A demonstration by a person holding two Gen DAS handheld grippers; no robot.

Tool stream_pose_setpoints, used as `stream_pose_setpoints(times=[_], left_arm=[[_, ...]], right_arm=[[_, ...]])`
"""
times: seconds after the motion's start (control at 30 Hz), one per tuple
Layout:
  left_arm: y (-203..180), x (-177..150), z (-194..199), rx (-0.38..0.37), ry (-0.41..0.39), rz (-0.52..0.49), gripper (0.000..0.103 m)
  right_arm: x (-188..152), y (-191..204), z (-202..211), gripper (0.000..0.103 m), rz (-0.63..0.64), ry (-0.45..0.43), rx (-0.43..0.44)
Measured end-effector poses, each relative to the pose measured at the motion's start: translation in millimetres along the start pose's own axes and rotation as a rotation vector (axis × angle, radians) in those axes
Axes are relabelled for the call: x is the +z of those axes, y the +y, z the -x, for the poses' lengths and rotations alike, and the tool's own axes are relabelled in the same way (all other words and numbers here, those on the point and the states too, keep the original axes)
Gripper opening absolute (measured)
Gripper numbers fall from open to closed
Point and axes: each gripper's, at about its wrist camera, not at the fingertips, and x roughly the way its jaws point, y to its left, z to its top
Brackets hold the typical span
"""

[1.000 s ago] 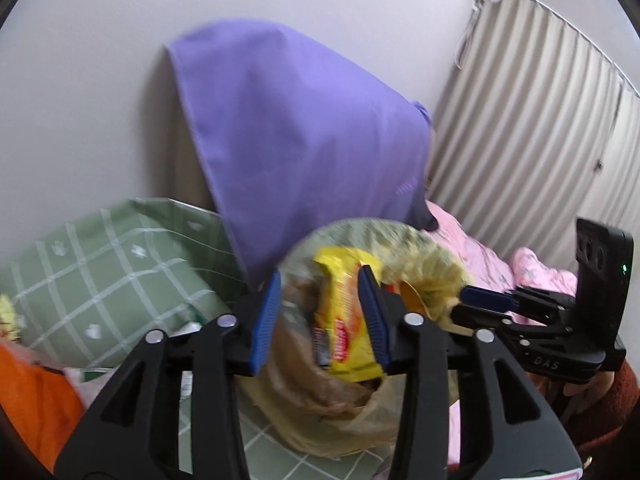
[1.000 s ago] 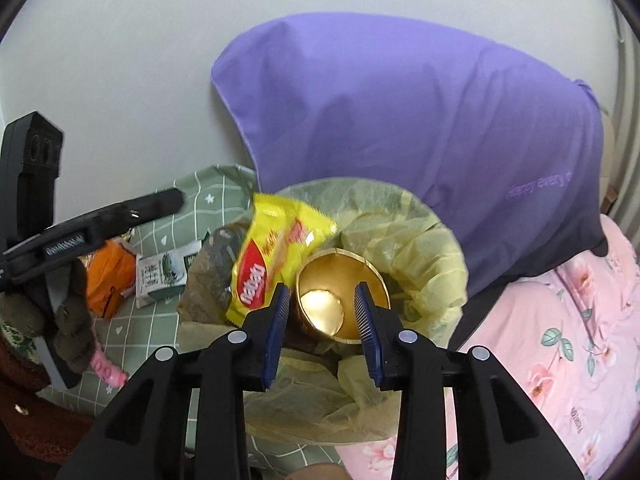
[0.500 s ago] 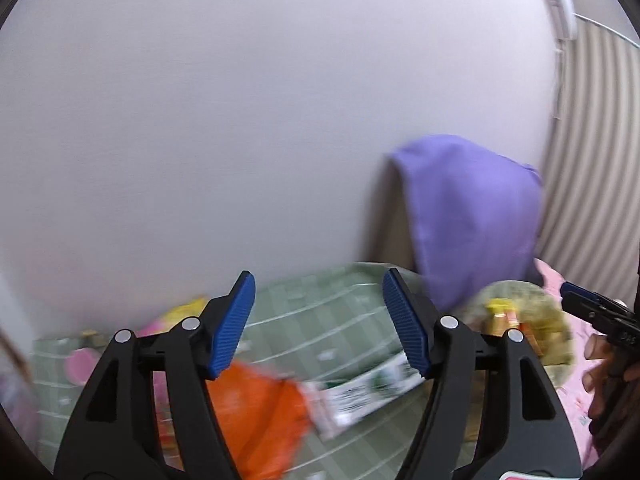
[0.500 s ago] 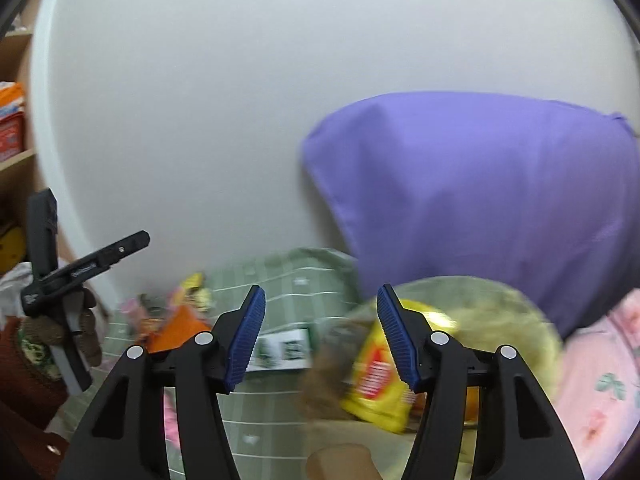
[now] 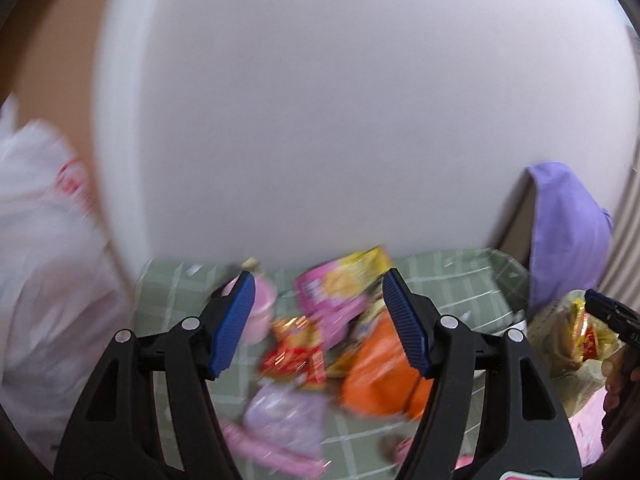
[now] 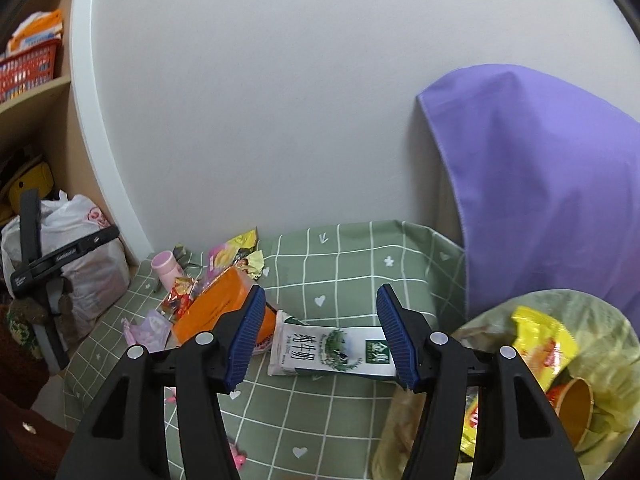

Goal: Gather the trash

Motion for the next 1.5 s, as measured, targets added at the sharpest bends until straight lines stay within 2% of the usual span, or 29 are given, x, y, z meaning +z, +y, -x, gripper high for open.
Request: stream_pose_setpoints(times=[0.2, 0.43, 0.57, 0.67, 0.77, 0.83, 0.9, 1.1, 1.23, 1.4, 1.5], left_arm=[[32.7, -50.6, 0.4, 0.055, 0.139, 0.066, 0.063], [35.4, -99.1, -8.0, 0.079, 0.29, 0.155, 0.063], [51.3, -106.4, -16.7, 0.126, 0.29, 0.257, 0.063], [57.9, -108.8, -28.6, 0.17, 0.302, 0.281, 0.062], [58.5, -107.3, -37.6, 0.177, 0.314, 0.285, 0.044], [59.1, -104.8, -41.9, 0.165, 0.328, 0.307, 0.018], [56.5, -97.2, -34.4, 0.166, 0.3, 0.293, 0.012], [42.1, -48.5, 14.6, 0.181, 0.109, 0.183, 0.011], [35.2, -23.4, 38.4, 0.181, 0.021, 0.136, 0.011], [32.2, -8.3, 54.6, 0.161, -0.026, 0.104, 0.011], [33.7, -10.4, 47.8, 0.129, -0.021, 0.116, 0.012]], right_arm=[[-10.9, 22.4, -37.8, 0.055, 0.041, 0.069, -0.018], [-15.9, 37.4, -51.6, 0.055, 0.052, 0.077, 0.021], [-18.2, 39.8, -53.0, 0.055, 0.057, 0.072, 0.049], [-21.1, 41.3, -55.1, 0.055, 0.042, 0.089, 0.083], [-24.7, 46.8, -60.1, 0.055, 0.067, 0.113, 0.096], [-25.6, 49.1, -61.5, 0.055, 0.09, 0.116, 0.098], [-23.6, 51.1, -63.4, 0.055, 0.101, 0.112, 0.109], [-9.6, 60.0, -78.9, 0.055, 0.126, 0.092, 0.143], [-1.5, 74.2, -105.7, 0.055, 0.144, 0.106, 0.184], [8.7, 88.1, -134.7, 0.055, 0.105, 0.154, 0.248], [12.2, 102.8, -131.4, 0.055, 0.135, 0.124, 0.288]])
